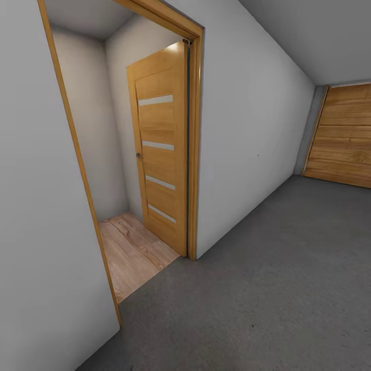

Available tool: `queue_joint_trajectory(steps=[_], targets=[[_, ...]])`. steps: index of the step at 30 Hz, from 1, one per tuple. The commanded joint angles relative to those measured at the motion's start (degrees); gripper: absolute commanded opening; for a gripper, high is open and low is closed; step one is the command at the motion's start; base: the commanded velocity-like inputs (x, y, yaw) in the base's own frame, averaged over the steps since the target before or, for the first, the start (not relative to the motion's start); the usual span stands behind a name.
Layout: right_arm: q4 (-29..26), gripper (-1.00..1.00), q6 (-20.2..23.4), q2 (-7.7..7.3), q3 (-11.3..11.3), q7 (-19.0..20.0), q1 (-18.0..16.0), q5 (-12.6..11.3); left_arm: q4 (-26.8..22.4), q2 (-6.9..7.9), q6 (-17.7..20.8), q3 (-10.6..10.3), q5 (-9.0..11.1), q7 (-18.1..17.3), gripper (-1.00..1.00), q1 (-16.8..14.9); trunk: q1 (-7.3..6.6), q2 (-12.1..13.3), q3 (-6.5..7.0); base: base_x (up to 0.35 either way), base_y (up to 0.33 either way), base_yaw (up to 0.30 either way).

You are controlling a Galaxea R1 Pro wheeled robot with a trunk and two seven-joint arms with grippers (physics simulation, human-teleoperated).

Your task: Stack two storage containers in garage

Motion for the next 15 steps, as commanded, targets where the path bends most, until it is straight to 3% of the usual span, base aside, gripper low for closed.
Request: queue_joint_trajectory(steps=[1,7,15], targets=[[0.18,1.00,-0.28,0.05,0.45,-0.07,-0.06,-0.50,-0.01,0.02,0.10,-0.10,0.56,-0.23,1.00,-0.03,0.00,-0.04,-0.07,0.000,0.000,-0.002],[0.19,1.00,-0.28,0.05,0.47,-0.05,-0.06,-0.56,-0.01,0.02,0.18,-0.15,0.21,-0.28,1.00,-0.03,0.00,-0.04,-0.08,0.061,0.000,-0.001],[0.18,1.00,-0.28,0.05,0.48,-0.09,-0.05,-0.63,-0.01,0.02,0.20,-0.27,0.12,-0.31,1.00,-0.03,0.00,-0.04,-0.08,0.288,0.000,0.000]])
